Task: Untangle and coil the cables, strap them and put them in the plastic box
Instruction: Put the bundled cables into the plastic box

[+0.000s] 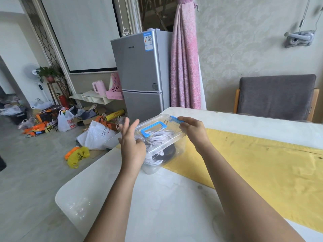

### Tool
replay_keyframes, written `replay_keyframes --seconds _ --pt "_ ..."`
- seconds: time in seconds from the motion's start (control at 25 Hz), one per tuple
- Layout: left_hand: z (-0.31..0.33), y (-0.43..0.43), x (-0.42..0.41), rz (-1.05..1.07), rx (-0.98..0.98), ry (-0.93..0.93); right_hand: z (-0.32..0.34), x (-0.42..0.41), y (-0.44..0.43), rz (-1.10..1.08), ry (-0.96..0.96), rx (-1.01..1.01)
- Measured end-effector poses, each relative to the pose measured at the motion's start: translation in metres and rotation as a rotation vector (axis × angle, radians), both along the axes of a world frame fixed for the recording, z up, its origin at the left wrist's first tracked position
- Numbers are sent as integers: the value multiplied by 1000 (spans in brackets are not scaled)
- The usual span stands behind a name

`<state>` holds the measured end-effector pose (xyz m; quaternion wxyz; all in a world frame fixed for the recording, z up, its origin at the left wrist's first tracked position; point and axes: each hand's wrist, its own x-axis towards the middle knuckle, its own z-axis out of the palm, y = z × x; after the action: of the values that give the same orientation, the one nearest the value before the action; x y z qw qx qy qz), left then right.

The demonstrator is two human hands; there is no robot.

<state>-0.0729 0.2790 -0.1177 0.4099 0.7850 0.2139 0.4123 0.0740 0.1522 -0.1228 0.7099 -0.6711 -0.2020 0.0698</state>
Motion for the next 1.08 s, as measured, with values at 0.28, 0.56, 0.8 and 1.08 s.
replay_keyframes --seconds 0.28,0.56,0.8,1.08 --pt "-1 -5 -14 -181 276 161 -1 -2 -5 74 -27 -64" --pt "-21 3 -9 -32 653 188 -10 -21 -21 158 29 -214" --pt "-20 -17 19 114 619 173 -37 -29 -81 -15 -250 -875" --pt "-20 0 54 154 557 236 -43 -50 -131 64 -472 -1035"
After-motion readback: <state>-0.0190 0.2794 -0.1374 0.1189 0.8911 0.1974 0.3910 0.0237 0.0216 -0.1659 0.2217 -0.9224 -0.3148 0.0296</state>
